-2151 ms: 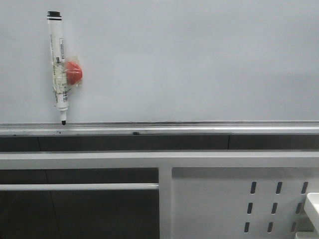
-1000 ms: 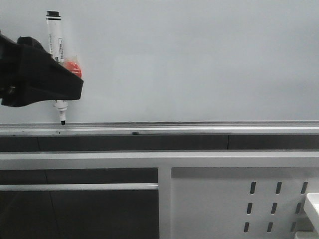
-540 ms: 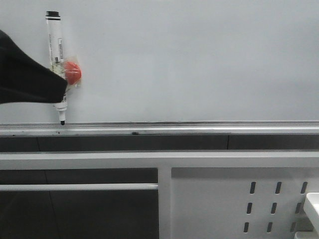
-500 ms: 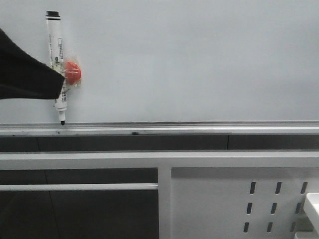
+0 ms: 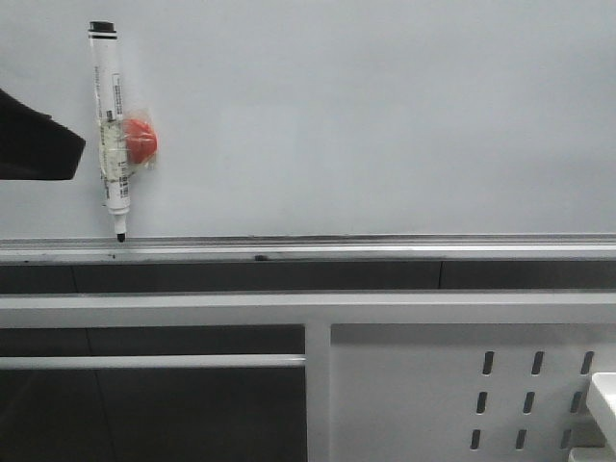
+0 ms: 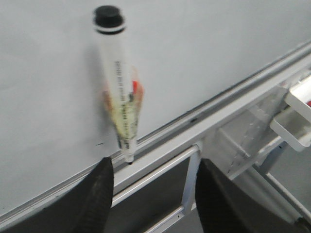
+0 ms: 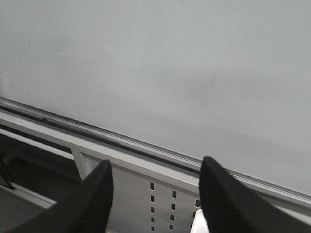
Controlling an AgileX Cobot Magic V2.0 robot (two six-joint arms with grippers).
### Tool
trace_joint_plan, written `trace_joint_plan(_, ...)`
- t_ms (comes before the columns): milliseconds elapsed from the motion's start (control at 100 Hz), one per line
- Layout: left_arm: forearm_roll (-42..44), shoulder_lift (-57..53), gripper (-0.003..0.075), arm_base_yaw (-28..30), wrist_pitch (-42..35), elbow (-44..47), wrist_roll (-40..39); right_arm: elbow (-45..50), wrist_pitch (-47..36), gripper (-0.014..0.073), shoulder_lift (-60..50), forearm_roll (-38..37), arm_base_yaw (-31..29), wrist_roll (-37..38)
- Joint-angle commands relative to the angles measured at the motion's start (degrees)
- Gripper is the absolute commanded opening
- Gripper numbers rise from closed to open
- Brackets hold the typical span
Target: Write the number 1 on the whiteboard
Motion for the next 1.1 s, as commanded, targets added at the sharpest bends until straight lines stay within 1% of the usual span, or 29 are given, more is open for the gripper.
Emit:
trace_joint_plan(0,-4.41,0.54,0.0349,3.04,-6.93,-1.51,-0.03,-2.11,-4.3,0.0359,0.95,-0.19,0.1,-0.74)
trace_joint_plan(40,-6.52,0.81,0.0349,3.7,-7.74,-1.51,-0.03,-2.11,-4.3,0.0359,0.95,-0.19,0.1,-0.74)
trace_joint_plan(130,-7.02,1.65,0.0349,3.4,-8.29,-1.51,-0.03,-2.11,-4.3,0.0359,0.95,-0.19,0.1,-0.74)
trace_joint_plan(270,-7.02,3.32,0.0349,-0.14,-7.78,-1.51,-0.03,-2.11,-4.3,0.0359,0.95,-0.19,0.1,-0.74)
trace_joint_plan(420,-7.02,5.54,0.0349,-3.23,-12.27,-1.51,-0.03,-2.11,-4.42,0.0359,1.08,-0.19,0.1,-0.74)
trace_joint_plan(640,-10.08,10.18,0.0349,-2.53,-18.19,-1.51,-0.03,-2.11,-4.42,0.0359,2.36,-0.19,0.1,-0.74)
trace_joint_plan(840,-10.21,13.37,0.0349,-2.53,-22.08,-1.51,-0.03,-2.11,-4.77,0.0359,4.63,-0.08,0.1,-0.74)
trace_joint_plan(1090,-10.21,14.36,0.0349,-2.53,-27.54,-1.62,-0.03,-2.11,-8.38,0.0359,5.56,0.15,0.1,-0.74)
